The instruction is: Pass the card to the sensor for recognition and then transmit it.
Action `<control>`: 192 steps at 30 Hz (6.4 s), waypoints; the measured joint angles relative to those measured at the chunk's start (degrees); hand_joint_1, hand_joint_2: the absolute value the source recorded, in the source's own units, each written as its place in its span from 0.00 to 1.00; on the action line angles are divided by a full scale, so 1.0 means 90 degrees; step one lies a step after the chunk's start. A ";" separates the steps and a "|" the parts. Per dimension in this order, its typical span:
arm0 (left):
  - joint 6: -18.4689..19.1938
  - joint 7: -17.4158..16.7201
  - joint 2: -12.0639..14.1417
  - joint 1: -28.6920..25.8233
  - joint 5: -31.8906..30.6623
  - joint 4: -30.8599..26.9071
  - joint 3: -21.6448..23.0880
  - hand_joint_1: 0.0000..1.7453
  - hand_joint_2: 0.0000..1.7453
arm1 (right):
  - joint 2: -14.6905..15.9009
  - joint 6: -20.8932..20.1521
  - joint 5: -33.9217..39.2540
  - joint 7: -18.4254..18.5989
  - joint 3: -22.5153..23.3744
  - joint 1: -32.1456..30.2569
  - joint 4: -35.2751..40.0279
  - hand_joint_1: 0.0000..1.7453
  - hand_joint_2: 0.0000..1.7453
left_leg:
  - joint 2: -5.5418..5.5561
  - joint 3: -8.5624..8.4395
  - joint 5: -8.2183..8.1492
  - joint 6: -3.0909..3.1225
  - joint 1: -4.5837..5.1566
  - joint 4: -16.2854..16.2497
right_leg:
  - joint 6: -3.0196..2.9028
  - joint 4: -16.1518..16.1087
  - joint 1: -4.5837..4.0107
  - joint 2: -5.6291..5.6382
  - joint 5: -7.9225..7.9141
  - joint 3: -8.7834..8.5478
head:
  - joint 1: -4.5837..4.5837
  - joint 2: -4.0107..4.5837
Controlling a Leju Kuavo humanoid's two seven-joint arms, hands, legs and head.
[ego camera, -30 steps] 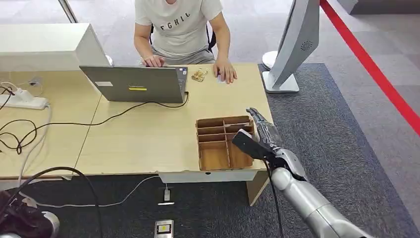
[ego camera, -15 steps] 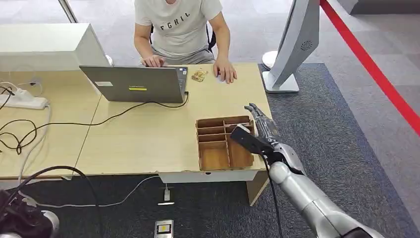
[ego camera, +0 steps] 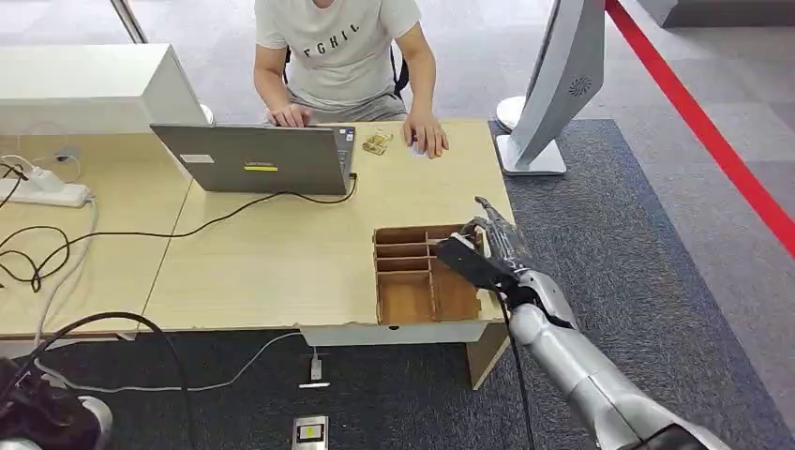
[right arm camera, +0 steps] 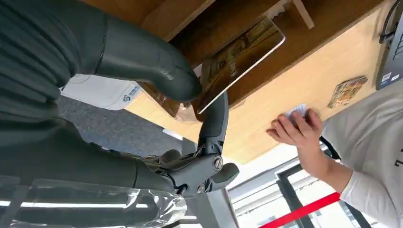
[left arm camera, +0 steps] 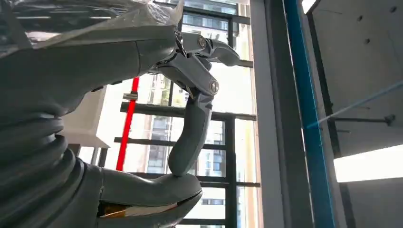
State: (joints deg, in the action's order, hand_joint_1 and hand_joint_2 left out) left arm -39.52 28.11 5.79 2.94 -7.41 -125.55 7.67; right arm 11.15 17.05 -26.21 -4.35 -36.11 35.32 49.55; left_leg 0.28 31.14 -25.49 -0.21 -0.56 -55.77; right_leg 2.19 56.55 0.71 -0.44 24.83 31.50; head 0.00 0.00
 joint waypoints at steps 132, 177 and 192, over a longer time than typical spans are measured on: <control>0.0000 0.0406 -0.0282 -0.0162 0.0165 0.0197 -0.0051 0.00 1.00 | -0.0236 0.0864 0.0092 -0.0209 0.0146 0.0921 0.1066 1.00 1.00 | 0.0000 -0.0001 0.0001 -0.0001 0.0000 0.0000 | 0.0000 0.0003 0.0000 0.0001 -0.0001 -0.0003 | -0.0002 0.0000; 0.0000 0.0656 -0.0270 0.0608 0.0983 0.0699 0.0189 0.00 1.00 | -0.1634 0.1396 -0.1039 0.0641 -0.0238 0.2672 -0.2067 0.19 1.00 | 0.0000 0.0002 0.0003 -0.0004 -0.0001 -0.0001 | -0.0001 0.0004 -0.0001 0.0001 -0.0002 0.0004 | -0.0002 0.0000; 0.0000 0.0656 -0.0267 0.0640 0.0986 0.0823 0.0221 0.00 1.00 | -0.1518 0.1625 -0.1028 0.0316 -0.0248 0.2695 -0.1985 0.00 1.00 | -0.0001 -0.0001 0.0004 -0.0004 -0.0001 -0.0002 | -0.0003 0.0005 -0.0001 0.0002 -0.0005 0.0003 | -0.0002 0.0000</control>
State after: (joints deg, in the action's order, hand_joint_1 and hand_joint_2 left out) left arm -39.52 34.01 3.39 8.70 1.46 -118.14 9.66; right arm -2.52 31.67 -35.45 -1.51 -38.34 59.57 31.69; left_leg 0.27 31.13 -25.45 -0.24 -0.56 -55.79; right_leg 2.17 56.59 0.70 -0.43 24.79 31.53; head -0.02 0.00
